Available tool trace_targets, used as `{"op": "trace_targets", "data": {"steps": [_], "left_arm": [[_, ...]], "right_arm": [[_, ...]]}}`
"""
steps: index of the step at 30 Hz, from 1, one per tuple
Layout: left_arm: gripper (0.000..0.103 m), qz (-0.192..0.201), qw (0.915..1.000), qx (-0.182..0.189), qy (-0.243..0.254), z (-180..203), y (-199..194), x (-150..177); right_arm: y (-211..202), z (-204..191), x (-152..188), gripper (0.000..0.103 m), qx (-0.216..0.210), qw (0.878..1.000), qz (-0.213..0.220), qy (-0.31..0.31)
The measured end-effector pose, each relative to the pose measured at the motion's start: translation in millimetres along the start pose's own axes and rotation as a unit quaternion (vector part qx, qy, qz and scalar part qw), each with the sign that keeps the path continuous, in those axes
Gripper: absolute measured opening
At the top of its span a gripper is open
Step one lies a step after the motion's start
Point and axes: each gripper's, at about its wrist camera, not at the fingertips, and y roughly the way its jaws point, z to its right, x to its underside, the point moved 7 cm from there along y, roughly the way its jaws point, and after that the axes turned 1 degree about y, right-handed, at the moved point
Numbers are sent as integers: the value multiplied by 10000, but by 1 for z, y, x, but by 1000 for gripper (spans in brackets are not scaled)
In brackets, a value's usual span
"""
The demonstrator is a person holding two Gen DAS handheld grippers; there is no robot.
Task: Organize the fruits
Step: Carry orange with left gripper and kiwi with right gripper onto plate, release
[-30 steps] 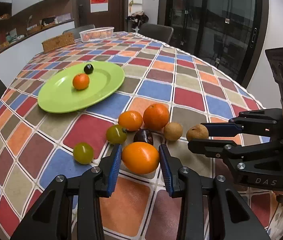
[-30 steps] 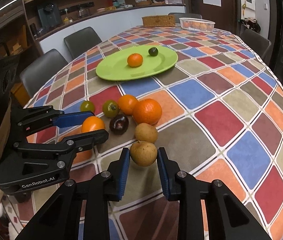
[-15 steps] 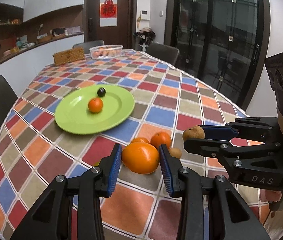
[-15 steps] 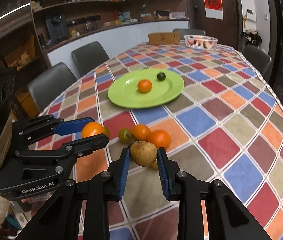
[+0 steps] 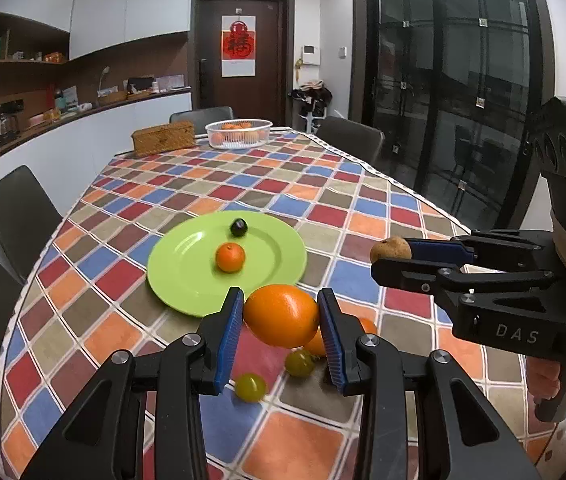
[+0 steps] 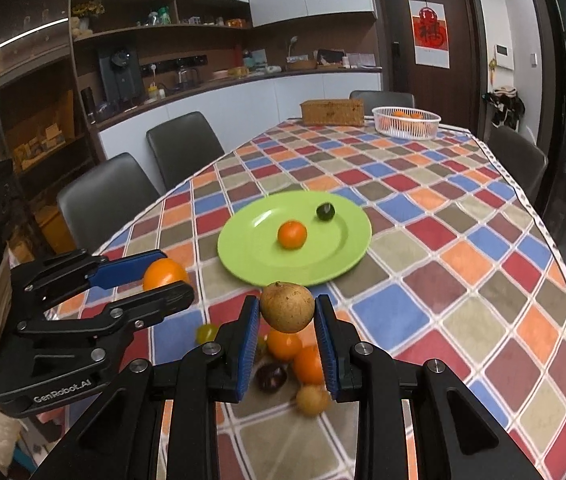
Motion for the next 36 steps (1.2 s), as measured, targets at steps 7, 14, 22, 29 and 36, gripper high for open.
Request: {"op": "trace_targets", "data": {"steps": [7, 14, 22, 29, 36], "left_arm": [[37, 32, 9999, -70, -71, -16, 9, -16], [37, -86, 9998, -123, -92, -35, 27, -29], [37, -322, 9990, -103, -276, -61, 64, -36], [37, -647, 9965, -215, -490, -83, 98, -34], [37, -1066, 9904, -280, -833, -103, 133, -24]], "right_arm": [[13, -2, -25, 29, -57, 10000, 29, -68], [35, -1, -45, 29, -4, 9997, -109, -198], [72, 5, -60, 29, 31, 9989, -341, -320], [109, 14, -65, 29, 167, 9968, -640, -446], [143, 25, -63, 29, 152, 9937, -1070, -296]]}}
